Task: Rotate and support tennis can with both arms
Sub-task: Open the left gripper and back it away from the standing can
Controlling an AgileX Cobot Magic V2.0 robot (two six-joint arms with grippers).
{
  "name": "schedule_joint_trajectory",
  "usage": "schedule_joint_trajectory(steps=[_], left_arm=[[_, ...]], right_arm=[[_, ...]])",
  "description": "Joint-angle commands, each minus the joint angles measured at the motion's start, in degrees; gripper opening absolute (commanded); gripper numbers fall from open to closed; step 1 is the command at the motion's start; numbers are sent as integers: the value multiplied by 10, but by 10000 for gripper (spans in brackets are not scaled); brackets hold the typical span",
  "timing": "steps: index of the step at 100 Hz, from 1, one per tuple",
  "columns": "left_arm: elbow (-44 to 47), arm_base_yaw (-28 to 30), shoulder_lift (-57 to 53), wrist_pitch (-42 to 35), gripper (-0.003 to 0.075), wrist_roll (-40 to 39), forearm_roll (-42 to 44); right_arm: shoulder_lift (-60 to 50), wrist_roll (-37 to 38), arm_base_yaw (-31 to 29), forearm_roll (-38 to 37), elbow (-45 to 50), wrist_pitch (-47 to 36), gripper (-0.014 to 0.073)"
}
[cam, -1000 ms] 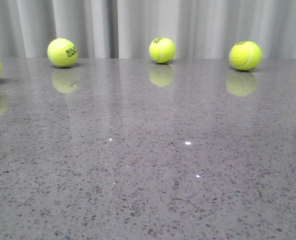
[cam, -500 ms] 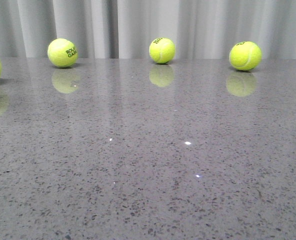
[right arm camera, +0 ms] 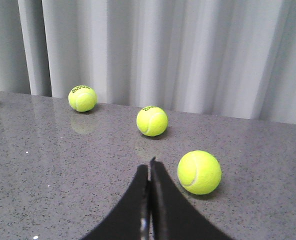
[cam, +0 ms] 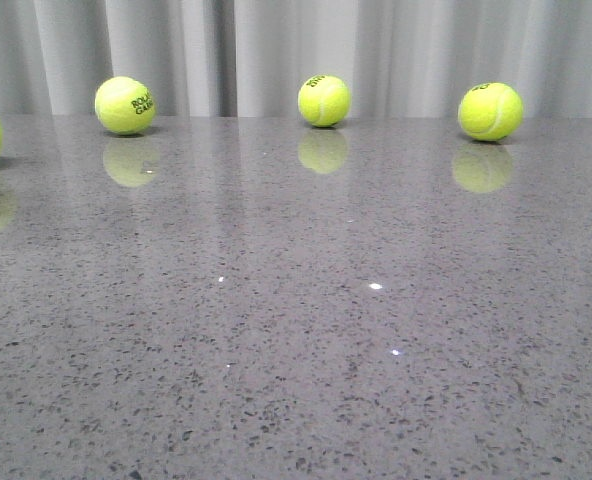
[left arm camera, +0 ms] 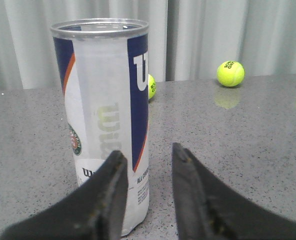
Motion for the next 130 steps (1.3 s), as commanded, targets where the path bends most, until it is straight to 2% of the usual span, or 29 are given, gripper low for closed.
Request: schedule_joint_trajectory(steps=[1, 3, 84, 111, 130], left_arm=[[-15, 1, 5, -54, 9, -5, -8], [-15, 1, 5, -54, -21, -5, -8], [-4, 1, 5, -57, -21, -4, -8], [60, 26, -16, -191, -21, -4, 28], [118, 52, -79, -194, -21, -4, 31]], right_arm=[[5, 0, -5, 3, -15, -44, -68], [5, 0, -5, 3, -15, -44, -68], [5, 0, -5, 3, -15, -44, -68], [5, 0, -5, 3, -15, -44, -68], [5, 0, -5, 3, -15, -44, -68]])
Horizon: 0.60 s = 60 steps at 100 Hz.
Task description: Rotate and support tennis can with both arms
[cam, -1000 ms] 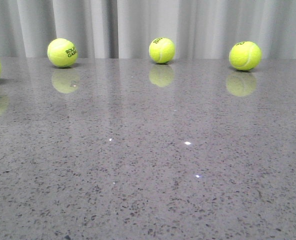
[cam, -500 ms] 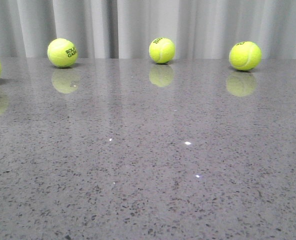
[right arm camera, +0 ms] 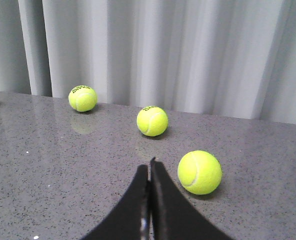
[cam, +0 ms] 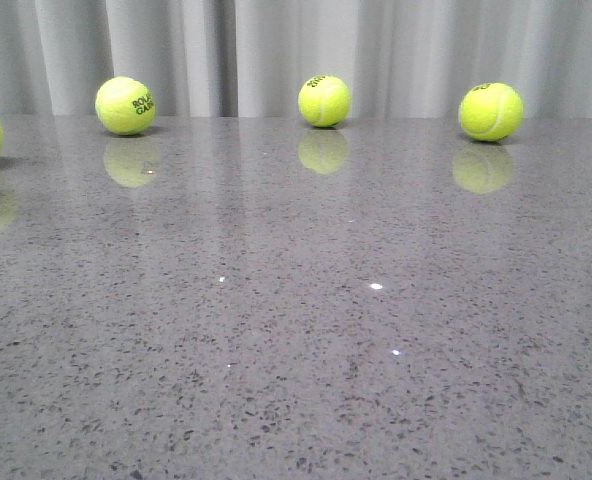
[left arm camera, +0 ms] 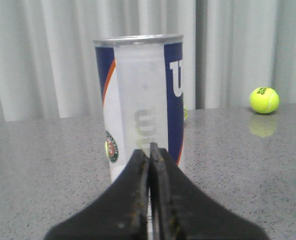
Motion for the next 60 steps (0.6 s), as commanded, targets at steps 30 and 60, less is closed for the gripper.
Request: schedule_joint_trajectory(steps=[30, 60], left_arm=[[85, 18, -71, -54, -21, -63, 67], [101, 19, -71, -54, -21, -101, 94]], right_arm=[[6, 0, -5, 3, -15, -44, -68], [6, 0, -5, 3, -15, -44, -68]])
